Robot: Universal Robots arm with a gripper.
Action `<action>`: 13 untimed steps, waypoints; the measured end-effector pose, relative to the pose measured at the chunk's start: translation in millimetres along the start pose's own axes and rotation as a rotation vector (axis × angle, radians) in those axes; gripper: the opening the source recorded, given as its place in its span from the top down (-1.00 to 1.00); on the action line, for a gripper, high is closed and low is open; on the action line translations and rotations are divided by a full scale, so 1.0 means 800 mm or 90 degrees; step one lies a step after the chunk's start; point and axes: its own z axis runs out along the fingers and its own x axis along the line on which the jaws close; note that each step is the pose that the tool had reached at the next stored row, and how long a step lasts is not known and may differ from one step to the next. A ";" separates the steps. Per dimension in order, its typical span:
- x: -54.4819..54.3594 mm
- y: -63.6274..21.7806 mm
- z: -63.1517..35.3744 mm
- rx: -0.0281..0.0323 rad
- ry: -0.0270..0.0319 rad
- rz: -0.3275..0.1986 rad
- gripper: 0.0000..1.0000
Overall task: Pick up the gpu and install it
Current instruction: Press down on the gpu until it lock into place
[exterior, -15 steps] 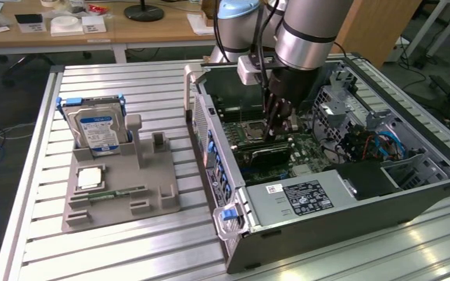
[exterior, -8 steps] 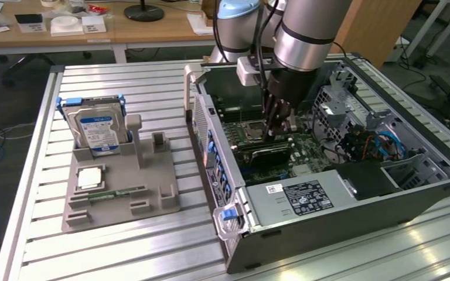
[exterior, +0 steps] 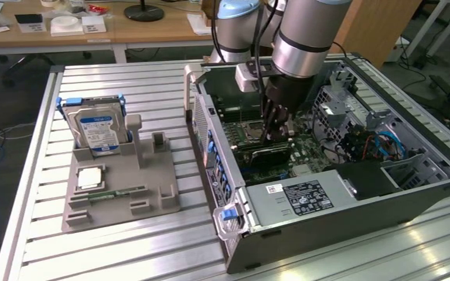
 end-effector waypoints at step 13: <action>-0.002 0.000 0.010 -0.0001 -0.0020 0.000 0.79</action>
